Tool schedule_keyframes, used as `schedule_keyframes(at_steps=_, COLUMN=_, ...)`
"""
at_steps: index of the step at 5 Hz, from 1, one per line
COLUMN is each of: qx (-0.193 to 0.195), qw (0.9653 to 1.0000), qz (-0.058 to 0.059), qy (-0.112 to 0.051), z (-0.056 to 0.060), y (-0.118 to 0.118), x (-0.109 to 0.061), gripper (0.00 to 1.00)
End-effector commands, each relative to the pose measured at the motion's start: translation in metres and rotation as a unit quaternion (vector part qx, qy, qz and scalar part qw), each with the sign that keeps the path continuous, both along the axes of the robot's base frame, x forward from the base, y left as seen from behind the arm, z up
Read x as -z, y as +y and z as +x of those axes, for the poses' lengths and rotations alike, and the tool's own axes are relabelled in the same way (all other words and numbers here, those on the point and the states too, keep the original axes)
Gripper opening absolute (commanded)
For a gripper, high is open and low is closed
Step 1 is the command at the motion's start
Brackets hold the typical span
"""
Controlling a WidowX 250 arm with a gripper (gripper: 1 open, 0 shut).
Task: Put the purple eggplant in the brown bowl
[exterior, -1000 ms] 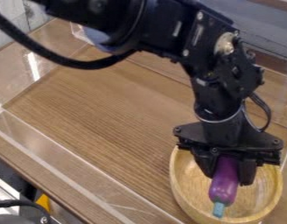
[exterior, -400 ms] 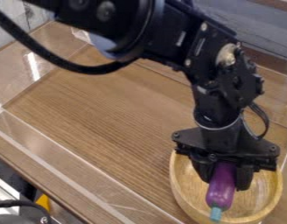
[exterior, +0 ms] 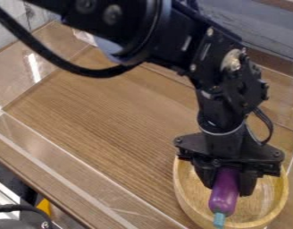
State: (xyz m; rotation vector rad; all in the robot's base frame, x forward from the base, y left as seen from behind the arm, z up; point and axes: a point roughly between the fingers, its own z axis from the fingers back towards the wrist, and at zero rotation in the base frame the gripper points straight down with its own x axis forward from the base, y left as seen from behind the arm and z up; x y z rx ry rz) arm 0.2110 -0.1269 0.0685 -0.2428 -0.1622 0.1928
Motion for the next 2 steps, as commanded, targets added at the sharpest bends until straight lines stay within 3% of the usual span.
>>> schedule_keyframes(at_steps=1, qx=0.003, qw=1.0000, qz=-0.001, qy=-0.004, z=0.0001, y=-0.0021, x=-0.0014, gripper=0.00)
schedule_keyframes(at_steps=2, qx=0.000, qw=1.0000, qz=0.002, qy=0.000, z=-0.0005, y=-0.0018, x=0.0011, gripper=0.00)
